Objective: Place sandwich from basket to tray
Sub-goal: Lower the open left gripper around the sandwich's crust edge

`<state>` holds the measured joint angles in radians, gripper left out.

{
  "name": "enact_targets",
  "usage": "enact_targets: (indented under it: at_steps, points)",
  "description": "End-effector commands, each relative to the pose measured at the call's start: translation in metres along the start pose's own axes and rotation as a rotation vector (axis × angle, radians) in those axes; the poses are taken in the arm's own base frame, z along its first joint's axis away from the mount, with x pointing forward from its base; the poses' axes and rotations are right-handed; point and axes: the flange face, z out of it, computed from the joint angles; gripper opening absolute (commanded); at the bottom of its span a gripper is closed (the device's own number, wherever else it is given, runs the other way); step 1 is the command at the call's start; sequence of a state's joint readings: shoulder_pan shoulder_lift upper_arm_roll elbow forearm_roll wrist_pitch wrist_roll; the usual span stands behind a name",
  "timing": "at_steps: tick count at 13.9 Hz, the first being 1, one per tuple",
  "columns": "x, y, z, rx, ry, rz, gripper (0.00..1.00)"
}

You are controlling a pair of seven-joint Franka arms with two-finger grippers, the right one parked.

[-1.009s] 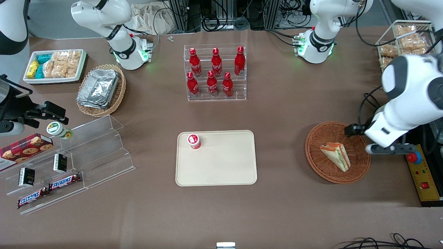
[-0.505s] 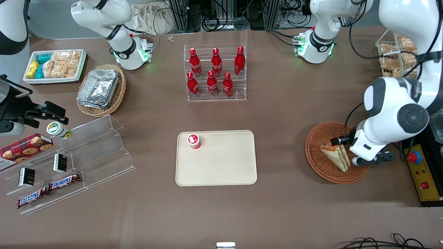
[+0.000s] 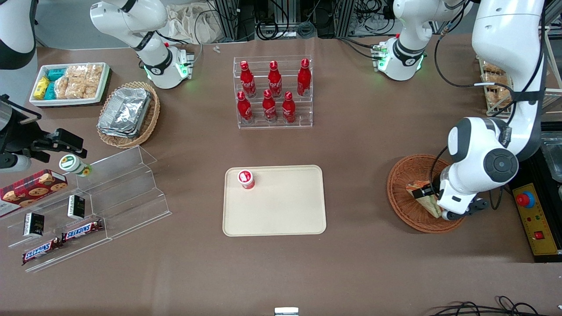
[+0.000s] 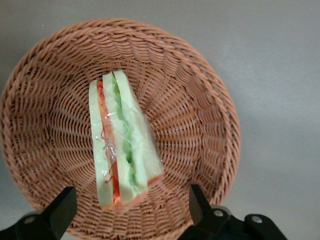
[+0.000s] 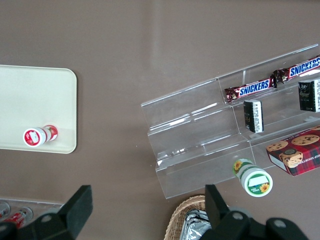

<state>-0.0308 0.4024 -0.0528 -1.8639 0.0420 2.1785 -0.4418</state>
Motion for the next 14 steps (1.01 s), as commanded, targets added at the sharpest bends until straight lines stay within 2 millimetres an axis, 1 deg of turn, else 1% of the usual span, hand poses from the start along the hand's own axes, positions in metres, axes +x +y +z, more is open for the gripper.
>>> enact_targets:
  at_steps: [1, 3, 5, 7, 9, 10, 12, 13, 14]
  points:
    - [-0.003, -0.008, 0.016, -0.007, 0.004, -0.028, 0.99]
    - [-0.002, -0.008, 0.022, -0.004, -0.002, -0.027, 0.99]
    - [-0.002, -0.01, 0.034, -0.01, 0.009, -0.042, 0.99]
    - [0.005, -0.02, 0.047, -0.013, 0.012, -0.077, 0.99]
    - [0.008, -0.025, 0.049, -0.013, 0.017, -0.083, 0.99]
    - [0.009, -0.028, 0.049, -0.014, 0.019, -0.088, 0.97]
    - [0.009, -0.028, 0.049, -0.014, 0.019, -0.088, 0.84]
    - [0.008, -0.027, 0.047, -0.014, 0.014, -0.092, 0.74]
    - [0.007, -0.027, 0.04, -0.017, 0.015, -0.113, 0.58]
